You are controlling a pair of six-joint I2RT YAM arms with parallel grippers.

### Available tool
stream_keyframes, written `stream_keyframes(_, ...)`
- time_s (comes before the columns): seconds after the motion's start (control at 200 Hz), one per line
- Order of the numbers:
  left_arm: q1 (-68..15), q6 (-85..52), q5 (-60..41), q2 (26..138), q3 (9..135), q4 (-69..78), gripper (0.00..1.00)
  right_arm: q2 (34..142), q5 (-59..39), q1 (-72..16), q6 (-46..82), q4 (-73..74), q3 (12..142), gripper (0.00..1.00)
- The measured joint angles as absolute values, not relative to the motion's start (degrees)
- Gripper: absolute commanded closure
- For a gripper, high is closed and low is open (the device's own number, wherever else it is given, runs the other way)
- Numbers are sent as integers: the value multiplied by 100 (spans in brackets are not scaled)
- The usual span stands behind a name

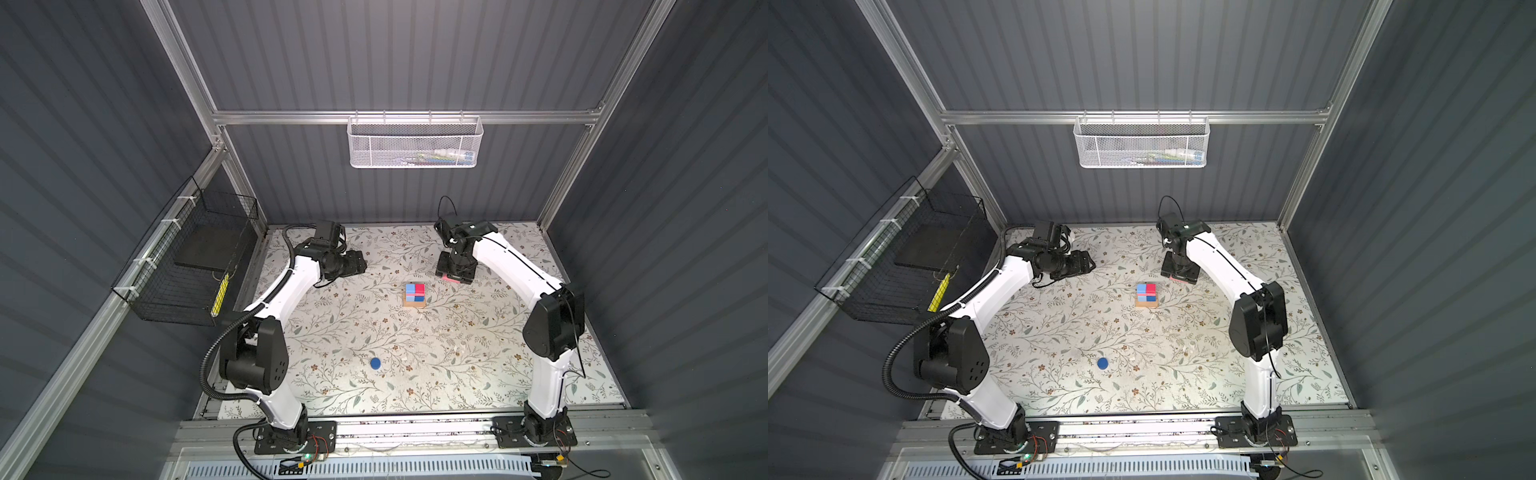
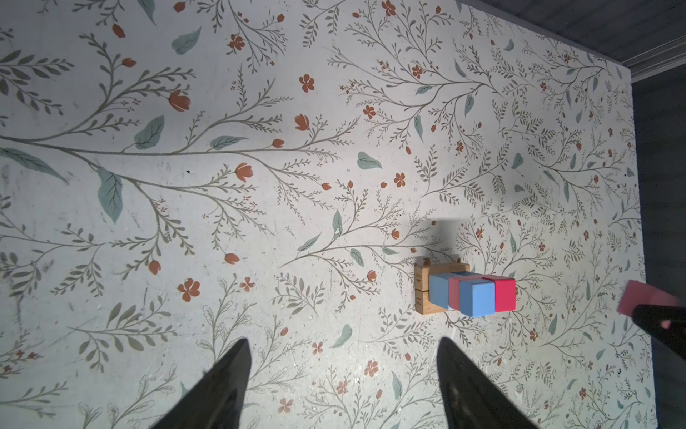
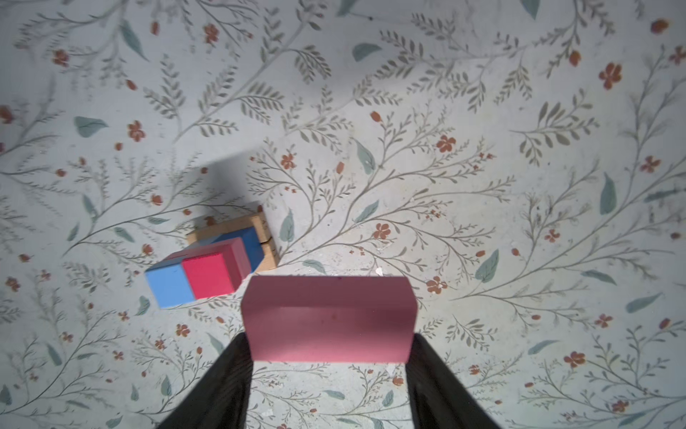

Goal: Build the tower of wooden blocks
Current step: 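Close the right gripper on the long pink block and lift it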

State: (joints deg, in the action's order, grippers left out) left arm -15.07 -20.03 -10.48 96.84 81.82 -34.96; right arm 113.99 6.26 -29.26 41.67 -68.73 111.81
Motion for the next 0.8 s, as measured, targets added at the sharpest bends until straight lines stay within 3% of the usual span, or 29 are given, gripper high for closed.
stream_keyframes(0.43,-1481,-1957,-1026,9638,8182,-3548,21,12785,423,-3531,3177,-7540,13021,39)
stream_keyframes(0.8,-1479,-1944,-1024,9638,8182,-3603,21,13008,292,-3691,2952,-7579,13225,39)
